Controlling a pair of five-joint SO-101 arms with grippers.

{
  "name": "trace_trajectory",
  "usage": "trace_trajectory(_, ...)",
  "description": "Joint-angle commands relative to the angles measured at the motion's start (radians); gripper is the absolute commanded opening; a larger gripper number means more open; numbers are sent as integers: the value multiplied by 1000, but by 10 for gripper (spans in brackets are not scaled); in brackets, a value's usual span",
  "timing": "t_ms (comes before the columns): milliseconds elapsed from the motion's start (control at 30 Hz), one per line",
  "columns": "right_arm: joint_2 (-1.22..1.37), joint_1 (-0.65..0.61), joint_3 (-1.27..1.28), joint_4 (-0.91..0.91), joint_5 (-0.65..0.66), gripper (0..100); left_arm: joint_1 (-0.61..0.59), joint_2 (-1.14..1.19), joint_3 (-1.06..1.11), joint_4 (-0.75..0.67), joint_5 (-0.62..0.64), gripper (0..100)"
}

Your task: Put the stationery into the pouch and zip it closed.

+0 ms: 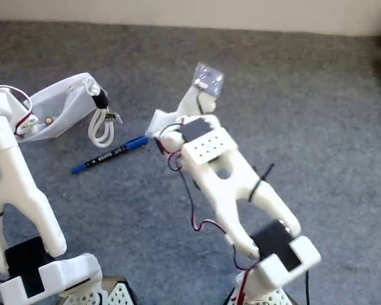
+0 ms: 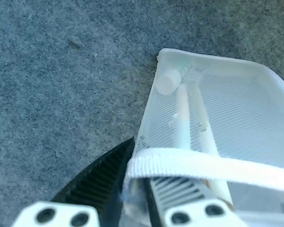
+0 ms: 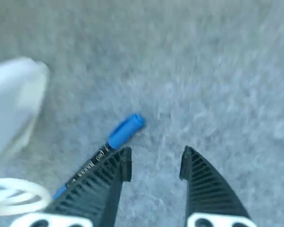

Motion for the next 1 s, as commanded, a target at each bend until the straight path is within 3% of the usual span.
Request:
trace_trajectory(0,39,-47,-85,4,-55,162,-21,-36,8,-6,34,6)
trace_trajectory(333,173,-143,-232,-7,-63,162,-21,-45,54,-61,41,6)
trace_trajectory(633,369,-140,-409,-70,-57,162,-21,-45,56,-61,43,6)
trace_trajectory(967,624,-137,-728,131,-61,162,-21,-45,56,-58,43,6)
